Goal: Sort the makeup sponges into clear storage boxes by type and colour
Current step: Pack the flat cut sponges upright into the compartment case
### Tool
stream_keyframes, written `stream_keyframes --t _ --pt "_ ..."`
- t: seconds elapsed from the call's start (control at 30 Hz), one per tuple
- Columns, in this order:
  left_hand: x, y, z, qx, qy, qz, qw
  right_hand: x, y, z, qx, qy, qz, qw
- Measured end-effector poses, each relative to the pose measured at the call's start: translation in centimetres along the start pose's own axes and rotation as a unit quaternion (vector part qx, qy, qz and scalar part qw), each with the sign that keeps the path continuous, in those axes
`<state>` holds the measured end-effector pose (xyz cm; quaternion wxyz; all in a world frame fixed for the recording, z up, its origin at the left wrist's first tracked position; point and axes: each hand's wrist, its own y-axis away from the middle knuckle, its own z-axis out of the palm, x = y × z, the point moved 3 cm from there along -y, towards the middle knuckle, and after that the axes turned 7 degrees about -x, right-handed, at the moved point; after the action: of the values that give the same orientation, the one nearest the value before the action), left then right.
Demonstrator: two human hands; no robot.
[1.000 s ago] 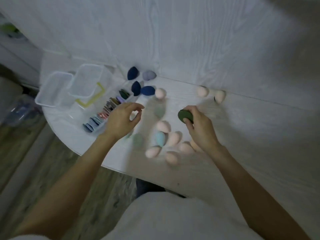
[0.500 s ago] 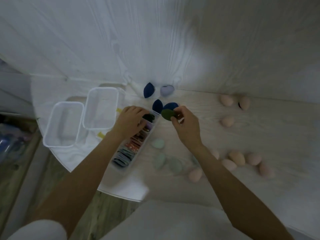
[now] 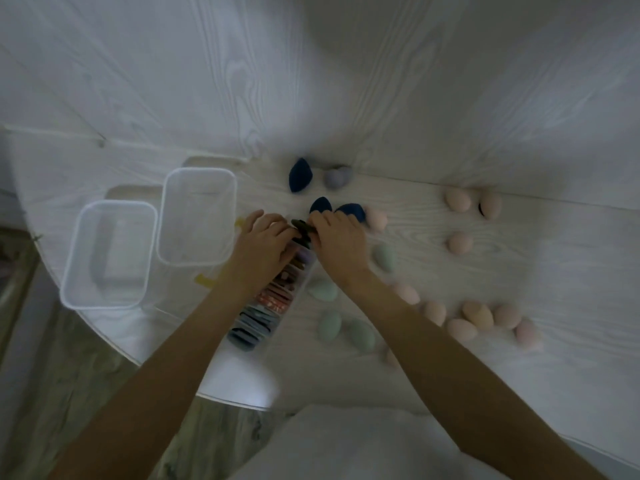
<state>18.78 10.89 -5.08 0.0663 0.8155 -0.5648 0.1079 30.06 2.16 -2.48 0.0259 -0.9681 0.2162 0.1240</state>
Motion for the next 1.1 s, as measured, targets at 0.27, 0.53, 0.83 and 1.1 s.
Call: stream_keyframes --t 0.27,0.53,0.83,1.1 --pt "-0.2 -0.1 -0.1 0.006 0.004 -0.002 1.0 0.0 -1.0 0.2 -0.028 0.064 -0.023 0.997" --pt "-0.2 0.3 -0.2 0.03 0.045 0.005 0.999 0.7 -1.0 1.0 -0.03 0.034 -0.025 0.999" --pt "-4.5 5.7 -6.4 0.181 0.074 -0.177 0.965 0.7 1.3 1.3 -0.163 -0.122 -0.09 0.975" --pt "-5.5 8.0 -6.3 0.044 0.093 -0.326 0.94 0.7 2.5 1.4 -0.247 -0.179 -0.094 0.948"
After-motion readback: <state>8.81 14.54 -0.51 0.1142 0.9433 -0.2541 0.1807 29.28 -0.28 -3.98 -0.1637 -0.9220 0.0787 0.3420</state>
